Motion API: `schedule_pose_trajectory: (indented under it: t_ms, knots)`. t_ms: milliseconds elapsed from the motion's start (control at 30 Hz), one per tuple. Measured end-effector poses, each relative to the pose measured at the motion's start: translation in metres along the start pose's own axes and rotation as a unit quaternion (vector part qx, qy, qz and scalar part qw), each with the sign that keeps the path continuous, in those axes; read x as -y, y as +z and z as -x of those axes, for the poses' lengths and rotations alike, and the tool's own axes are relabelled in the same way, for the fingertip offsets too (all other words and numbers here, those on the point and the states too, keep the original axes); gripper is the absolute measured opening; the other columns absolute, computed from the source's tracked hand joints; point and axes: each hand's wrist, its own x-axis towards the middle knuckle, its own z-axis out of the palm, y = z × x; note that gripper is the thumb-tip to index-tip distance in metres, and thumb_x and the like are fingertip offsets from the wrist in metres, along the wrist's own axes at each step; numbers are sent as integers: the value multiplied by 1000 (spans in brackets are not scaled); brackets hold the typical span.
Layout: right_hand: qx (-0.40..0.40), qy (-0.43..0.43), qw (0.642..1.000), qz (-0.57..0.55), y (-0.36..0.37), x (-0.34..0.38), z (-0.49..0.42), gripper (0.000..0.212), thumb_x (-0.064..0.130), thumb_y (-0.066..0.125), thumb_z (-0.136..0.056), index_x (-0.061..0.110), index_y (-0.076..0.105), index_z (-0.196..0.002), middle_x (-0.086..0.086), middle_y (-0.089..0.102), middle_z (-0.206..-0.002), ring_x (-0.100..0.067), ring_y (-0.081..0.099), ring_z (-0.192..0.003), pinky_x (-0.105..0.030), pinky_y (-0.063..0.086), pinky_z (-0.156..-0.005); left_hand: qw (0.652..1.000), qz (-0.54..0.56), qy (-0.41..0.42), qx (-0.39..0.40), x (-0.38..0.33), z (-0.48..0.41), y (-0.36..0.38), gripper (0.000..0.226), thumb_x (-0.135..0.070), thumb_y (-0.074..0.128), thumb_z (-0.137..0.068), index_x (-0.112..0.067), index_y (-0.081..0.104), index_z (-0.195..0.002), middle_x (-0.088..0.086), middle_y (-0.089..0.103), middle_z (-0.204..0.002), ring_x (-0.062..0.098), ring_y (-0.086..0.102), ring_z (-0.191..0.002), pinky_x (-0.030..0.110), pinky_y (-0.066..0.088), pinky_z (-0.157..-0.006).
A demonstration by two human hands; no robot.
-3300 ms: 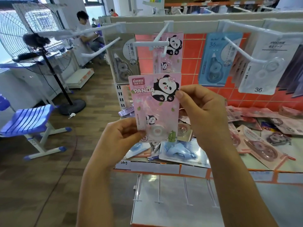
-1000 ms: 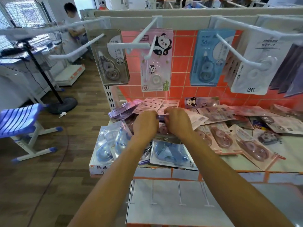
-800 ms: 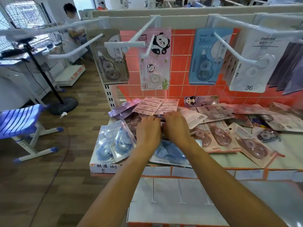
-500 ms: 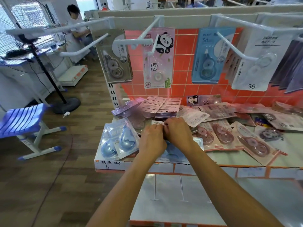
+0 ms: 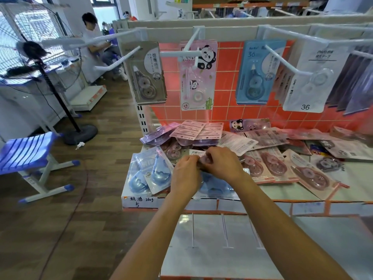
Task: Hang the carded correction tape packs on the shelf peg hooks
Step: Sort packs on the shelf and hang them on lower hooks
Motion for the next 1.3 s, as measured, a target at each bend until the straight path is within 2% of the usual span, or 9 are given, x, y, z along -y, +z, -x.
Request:
schedule_pose_trajectory:
  t_ms: [167, 300, 467, 600, 700, 833, 933, 1067, 1300]
  knots:
    - [-14, 30, 999, -20, -7, 1, 4, 32, 41, 63, -84, 9, 62, -79, -11, 63, -87, -30, 58, -82, -36, 44, -66, 999, 27, -24, -23, 5, 9, -4, 33, -12, 55, -92, -14, 58, -125, 7, 59, -121, 23, 53, -109, 27, 38, -88]
    - [-24, 58, 995, -83, -20, 4, 11, 33, 39, 65, -83, 9, 66, -96, -10, 61, -98, -26, 56, -91, -31, 42, -71, 997, 22, -54, -45, 8, 12, -9, 20, -23, 50, -97, -12, 63, -107, 5, 65, -106, 21, 56, -97, 26, 36, -78]
    - [-44, 80, 983, -160, -29, 20, 18, 40, 49, 62, -84, 13, 69, -99, -7, 68, -99, -23, 61, -90, -34, 50, -78, 987, 134, -89, 15, 1, 12, -20, 37, -30, 35, -102, -10, 66, -95, 8, 70, -96, 25, 63, -92, 41, 50, -87]
    - [-32, 104, 967, -232, -34, 31, 23, 41, 52, 60, -85, 15, 69, -100, 2, 64, -90, -14, 57, -83, -27, 43, -70, 871, 451, -187, 57, -9, 19, -40, 35, -29, 38, -102, -7, 66, -105, 9, 73, -88, 18, 71, -80, 33, 58, -74]
    - [-77, 91, 952, -282, -34, 39, 25, 40, 50, 56, -89, 14, 73, -91, 3, 70, -77, -7, 60, -66, -21, 39, -56, 814, 534, -194, 120, -11, 25, -57, 24, -24, 47, -101, -7, 62, -111, 10, 74, -89, 19, 71, -76, 24, 55, -59]
    - [-109, 80, 936, -326, -36, 52, 21, 26, 32, 58, -92, 14, 68, -107, 2, 67, -95, -9, 60, -84, -20, 43, -70, 827, 517, -163, 153, 3, 30, -68, 34, 1, 61, -89, -10, 54, -120, 12, 70, -102, 22, 70, -88, 31, 58, -66]
    - [-105, 107, 911, -384, -39, 58, 16, 35, 32, 60, -91, 16, 57, -122, 6, 59, -99, -10, 56, -93, -27, 47, -83, 829, 517, -142, 161, 17, 33, -78, 43, 11, 60, -85, -9, 52, -122, 12, 69, -102, 24, 69, -90, 41, 60, -77]
    - [-93, 103, 877, -460, -48, 68, 6, 32, 31, 58, -93, 15, 60, -121, 11, 62, -94, -11, 60, -95, -35, 50, -93, 856, 479, -98, 168, 33, 34, -95, 44, 17, 58, -83, -14, 57, -114, 6, 70, -96, 13, 70, -84, 28, 59, -70]
    - [-105, 46, 840, -530, -76, 93, -1, 11, 16, 60, -92, 19, 67, -85, 5, 67, -77, -7, 58, -67, -30, 50, -65, 878, 444, -59, 171, 53, 35, -120, 38, 18, 57, -84, -5, 61, -114, 6, 74, -98, 15, 71, -89, 23, 56, -70]
